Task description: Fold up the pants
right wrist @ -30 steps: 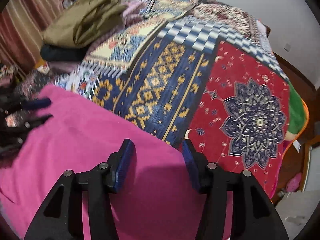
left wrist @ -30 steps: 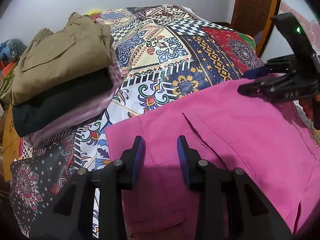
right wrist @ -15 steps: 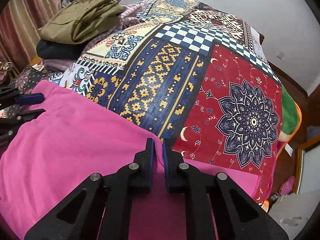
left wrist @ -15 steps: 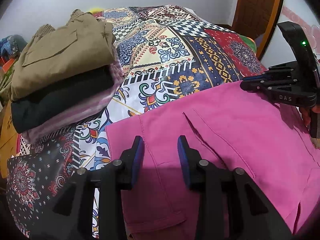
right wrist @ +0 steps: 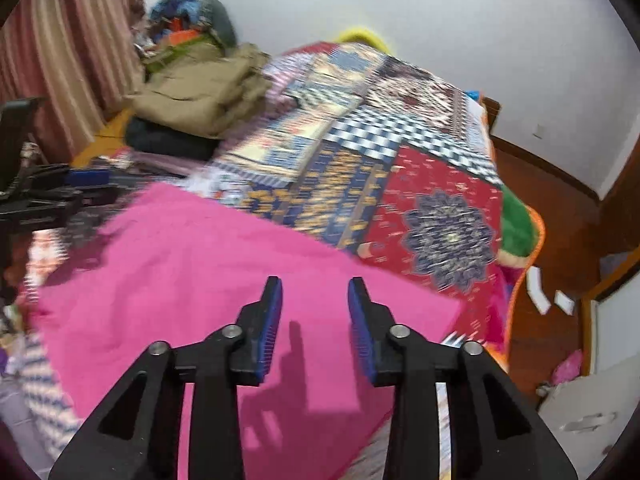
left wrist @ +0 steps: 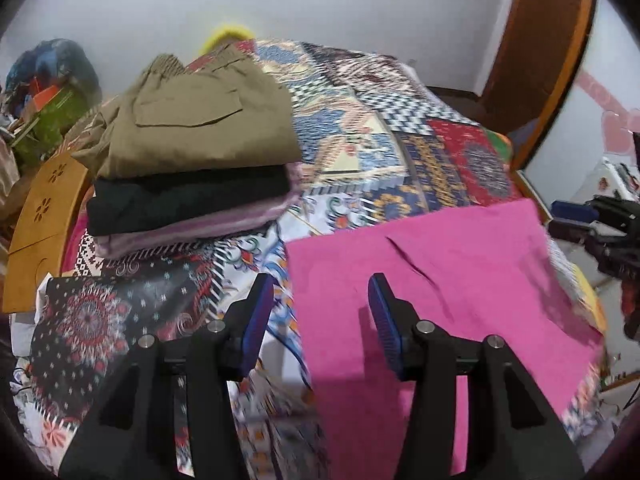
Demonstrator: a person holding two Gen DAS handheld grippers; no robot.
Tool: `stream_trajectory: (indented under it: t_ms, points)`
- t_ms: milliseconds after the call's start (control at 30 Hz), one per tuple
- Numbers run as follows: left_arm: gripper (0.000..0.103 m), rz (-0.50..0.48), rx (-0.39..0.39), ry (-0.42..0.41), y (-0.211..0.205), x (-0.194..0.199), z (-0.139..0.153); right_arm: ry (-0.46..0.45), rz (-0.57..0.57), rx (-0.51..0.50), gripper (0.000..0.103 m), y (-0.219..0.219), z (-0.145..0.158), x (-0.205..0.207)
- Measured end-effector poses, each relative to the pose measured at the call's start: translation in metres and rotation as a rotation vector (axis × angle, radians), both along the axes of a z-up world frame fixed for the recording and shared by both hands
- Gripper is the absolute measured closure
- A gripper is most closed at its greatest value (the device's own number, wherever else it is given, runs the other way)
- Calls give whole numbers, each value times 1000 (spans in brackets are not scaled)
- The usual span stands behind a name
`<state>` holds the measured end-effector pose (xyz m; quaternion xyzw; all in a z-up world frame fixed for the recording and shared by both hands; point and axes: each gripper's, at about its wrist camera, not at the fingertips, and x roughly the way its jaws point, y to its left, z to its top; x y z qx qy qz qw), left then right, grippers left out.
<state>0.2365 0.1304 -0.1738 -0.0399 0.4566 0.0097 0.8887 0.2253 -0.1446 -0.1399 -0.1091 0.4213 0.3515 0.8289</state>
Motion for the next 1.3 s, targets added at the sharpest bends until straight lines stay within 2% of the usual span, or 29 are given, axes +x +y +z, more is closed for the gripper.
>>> stream_trajectory:
  t_ms: [100,167,267,300,333,367,433,533,600,667,733,900,1100,1300]
  points:
    - [48,-51,-22,-10,-21,-24,8,64,51,82,71,15,-1,-27]
    - [46,-88,-28,-6,-37,-38,7,79,70,96,71,24,-7,-44]
    - [44,-122,-7,28,-53,-55,-7,178,99,128,71,33,-29,-60]
    - [44,-121,14,52,-56,-59,-15,194,97,109,71,32,-37,-65]
    - [43,-117,33,69,-58,-63,-21,197,96,86,71,32,-42,-70]
    - [37,-112,51,75,-58,-68,-26,188,94,66,71,30,-47,-74]
    - [31,-83,69,53,-54,-78,-27,192,66,78,68,20,-44,-78]
    - [26,-37,47,-4,-44,-95,-14,187,19,95,68,6,-36,-81]
    - [15,-7,51,-35,-38,-106,-5,164,-2,103,68,0,-28,-85]
    - [11,23,54,-52,-32,-117,0,140,-16,121,67,-5,-20,-92]
    - [11,46,25,-45,-27,-125,1,107,-26,132,66,-7,-12,-99]
    - [11,66,-135,-11,-29,-145,-11,65,-14,136,65,-5,-7,-111]
    - [11,68,-259,59,-42,-141,-39,40,0,119,65,-3,-8,-119]
    - [10,23,-272,33,-59,-131,-42,61,-17,107,65,-5,-21,-116]
